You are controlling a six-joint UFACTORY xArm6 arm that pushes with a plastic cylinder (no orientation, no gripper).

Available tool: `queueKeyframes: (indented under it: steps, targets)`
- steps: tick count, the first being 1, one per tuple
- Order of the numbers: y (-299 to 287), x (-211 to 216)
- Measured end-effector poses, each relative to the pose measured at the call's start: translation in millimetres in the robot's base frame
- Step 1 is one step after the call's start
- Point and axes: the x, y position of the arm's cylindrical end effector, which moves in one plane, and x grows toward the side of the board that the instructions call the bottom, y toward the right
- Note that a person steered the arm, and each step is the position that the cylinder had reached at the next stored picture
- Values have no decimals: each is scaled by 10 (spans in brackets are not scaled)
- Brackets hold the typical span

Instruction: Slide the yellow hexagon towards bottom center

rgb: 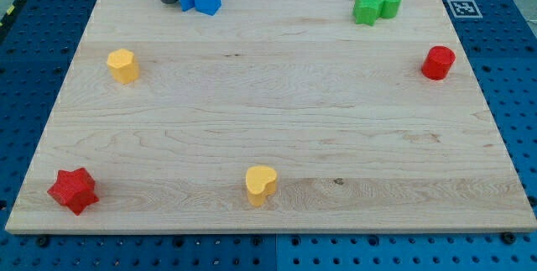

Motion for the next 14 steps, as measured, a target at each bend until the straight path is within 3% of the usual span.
queueKeyframes:
  steps: [2,6,8,11,14]
  targets:
    - [-608,409]
    - [-916,1444]
    - [-170,1537]
    - [45,2284]
    - [728,2614]
